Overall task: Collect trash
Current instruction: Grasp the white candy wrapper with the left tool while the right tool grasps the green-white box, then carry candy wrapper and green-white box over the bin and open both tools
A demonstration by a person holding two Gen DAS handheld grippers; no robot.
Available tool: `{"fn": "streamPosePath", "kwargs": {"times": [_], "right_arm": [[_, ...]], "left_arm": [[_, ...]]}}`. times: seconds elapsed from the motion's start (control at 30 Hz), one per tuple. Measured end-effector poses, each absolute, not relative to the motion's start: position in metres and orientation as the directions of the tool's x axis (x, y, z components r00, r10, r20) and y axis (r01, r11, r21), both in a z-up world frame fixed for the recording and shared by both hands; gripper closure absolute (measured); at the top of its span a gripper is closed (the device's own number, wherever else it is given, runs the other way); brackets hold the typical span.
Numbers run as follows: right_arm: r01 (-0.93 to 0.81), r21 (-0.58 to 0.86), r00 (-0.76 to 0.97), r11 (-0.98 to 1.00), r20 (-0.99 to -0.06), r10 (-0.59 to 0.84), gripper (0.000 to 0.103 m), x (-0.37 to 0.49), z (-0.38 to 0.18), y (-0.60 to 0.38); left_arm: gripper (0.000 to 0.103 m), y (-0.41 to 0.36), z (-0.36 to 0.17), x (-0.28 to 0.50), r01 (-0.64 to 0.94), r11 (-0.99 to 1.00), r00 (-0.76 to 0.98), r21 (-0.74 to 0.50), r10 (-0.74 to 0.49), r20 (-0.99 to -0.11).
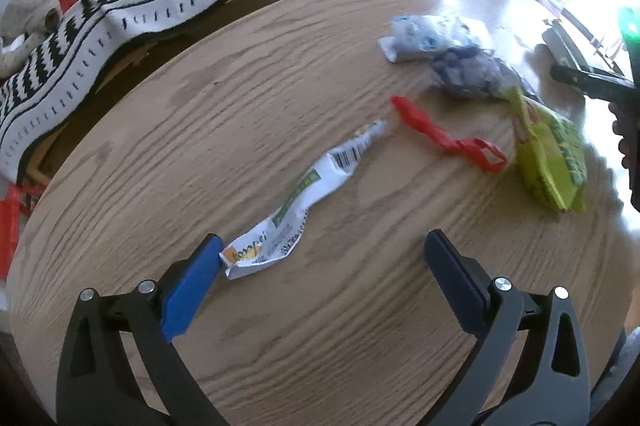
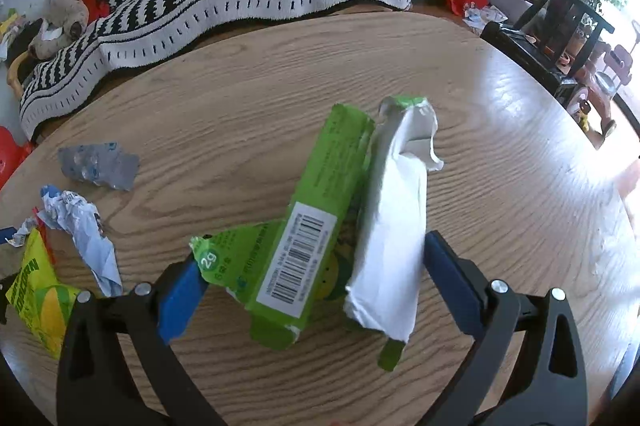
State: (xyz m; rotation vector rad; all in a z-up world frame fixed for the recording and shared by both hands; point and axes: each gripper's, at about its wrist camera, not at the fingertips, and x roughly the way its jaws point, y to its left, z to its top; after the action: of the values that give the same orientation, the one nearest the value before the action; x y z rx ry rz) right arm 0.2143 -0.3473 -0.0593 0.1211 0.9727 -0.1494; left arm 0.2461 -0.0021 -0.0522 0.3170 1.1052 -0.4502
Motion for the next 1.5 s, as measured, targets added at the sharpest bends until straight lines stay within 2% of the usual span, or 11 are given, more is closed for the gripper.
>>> {"fn": "streamPosePath", "kwargs": {"times": [0.23, 0.37, 0.5, 0.53, 0.57, 0.6, 0.63, 0.67, 0.7, 0.77, 1.5], "right_arm": [[0.161, 0.007, 0.569, 0.987, -0.818, -0.087, 0.005, 0.213, -0.061, -0.349], [0.142, 0.01, 0.57, 0.99, -0.819, -0.074, 0.005, 0.213, -0.061, -0.351], [0.134, 0.015, 0.572, 0.991, -0.818, -0.064, 0.005, 0.213, -0.061, -0.352], [0.129, 0.019, 0.573, 0.991, -0.817, -0.059, 0.009, 0.212, -0.06, -0.352], [0.123, 0.016, 0.577, 0.992, -0.815, -0.058, 0.016, 0.211, -0.06, -0.352], [0.115, 0.019, 0.589, 0.993, -0.806, -0.053, 0.049, 0.208, -0.058, -0.352], [0.105, 0.019, 0.611, 0.994, -0.79, -0.049, 0.071, 0.203, -0.054, -0.353], [0.108, 0.032, 0.613, 0.994, -0.789, -0.042, 0.08, 0.201, -0.052, -0.355], [0.113, 0.049, 0.613, 0.992, -0.789, -0.031, 0.087, 0.198, -0.052, -0.357], [0.119, 0.066, 0.619, 0.991, -0.785, -0.022, 0.089, 0.192, -0.051, -0.359], [0.159, 0.11, 0.61, 0.981, -0.792, -0.01, 0.089, 0.126, -0.029, -0.399]], "left_arm": [[0.005, 0.008, -0.049, 0.255, 0.394, 0.917, 0.422, 0.065, -0.118, -0.899], [0.005, 0.005, -0.046, 0.259, 0.455, 0.882, 0.429, 0.121, -0.097, -0.898], [0.007, 0.013, -0.05, 0.269, 0.455, 0.89, 0.359, 0.012, -0.171, -0.917], [0.01, 0.012, -0.05, 0.267, 0.461, 0.887, 0.368, 0.02, -0.17, -0.914], [0.017, 0.011, -0.049, 0.264, 0.463, 0.886, 0.374, 0.016, -0.179, -0.91], [0.025, 0.009, -0.047, 0.26, 0.466, 0.885, 0.384, 0.015, -0.187, -0.904], [0.051, 0.004, -0.044, 0.252, 0.48, 0.877, 0.407, 0.021, -0.201, -0.891], [0.095, 0.001, -0.041, 0.246, 0.478, 0.878, 0.429, 0.032, -0.201, -0.88], [0.095, -0.002, -0.042, 0.243, 0.468, 0.882, 0.448, 0.061, -0.177, -0.877], [0.098, -0.007, -0.042, 0.234, 0.46, 0.885, 0.467, 0.069, -0.175, -0.867], [0.099, -0.008, -0.005, 0.173, 0.36, 0.928, 0.512, 0.098, -0.109, -0.852]]}}
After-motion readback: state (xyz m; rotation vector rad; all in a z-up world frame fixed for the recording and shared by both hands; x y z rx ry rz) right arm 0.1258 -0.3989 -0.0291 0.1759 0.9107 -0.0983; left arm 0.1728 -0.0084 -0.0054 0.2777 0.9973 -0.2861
